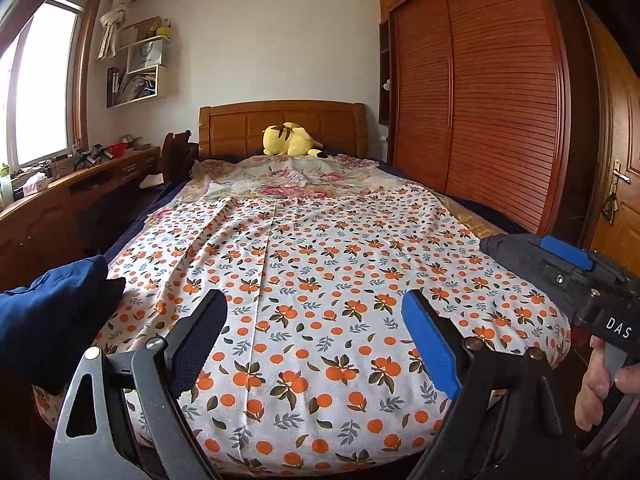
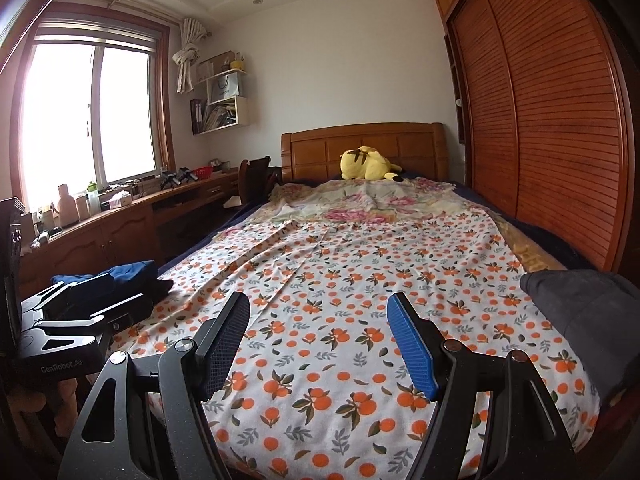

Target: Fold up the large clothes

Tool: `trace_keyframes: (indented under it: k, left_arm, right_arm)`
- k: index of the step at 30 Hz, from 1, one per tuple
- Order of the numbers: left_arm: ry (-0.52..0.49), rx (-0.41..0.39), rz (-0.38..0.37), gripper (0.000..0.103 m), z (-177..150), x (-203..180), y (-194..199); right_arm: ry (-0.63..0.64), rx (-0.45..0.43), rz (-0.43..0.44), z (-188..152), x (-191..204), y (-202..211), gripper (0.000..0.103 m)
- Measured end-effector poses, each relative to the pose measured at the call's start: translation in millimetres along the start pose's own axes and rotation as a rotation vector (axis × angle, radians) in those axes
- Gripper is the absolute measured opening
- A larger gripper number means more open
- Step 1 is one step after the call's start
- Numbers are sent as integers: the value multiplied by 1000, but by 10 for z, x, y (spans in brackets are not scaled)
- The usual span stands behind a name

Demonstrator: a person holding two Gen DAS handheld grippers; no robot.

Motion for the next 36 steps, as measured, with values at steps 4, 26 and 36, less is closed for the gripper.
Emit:
trace_keyframes:
  k: [4,26,36]
  left_arm:
    - [2,-1,0,90,3,5,2]
    - [-3,-3,1,90,22,9,27]
    - [-7,-8,4,90,28,-26,43]
  right_arm:
    - [-1,0,3,15,-48,7,73]
    - [10,6,14,48,-146,16,73]
    - [9,5,23,38,-170,15,73]
Point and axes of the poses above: each gripper's, at about its wrist camera, not at the fingertips, and y roughly against the way its jaws point, x to its left, z to its top, the point moved 2 cm from there along -y, roughly the way its jaws point, and after that the axes turned 15 degrees about -z, right-handed, at the moved point
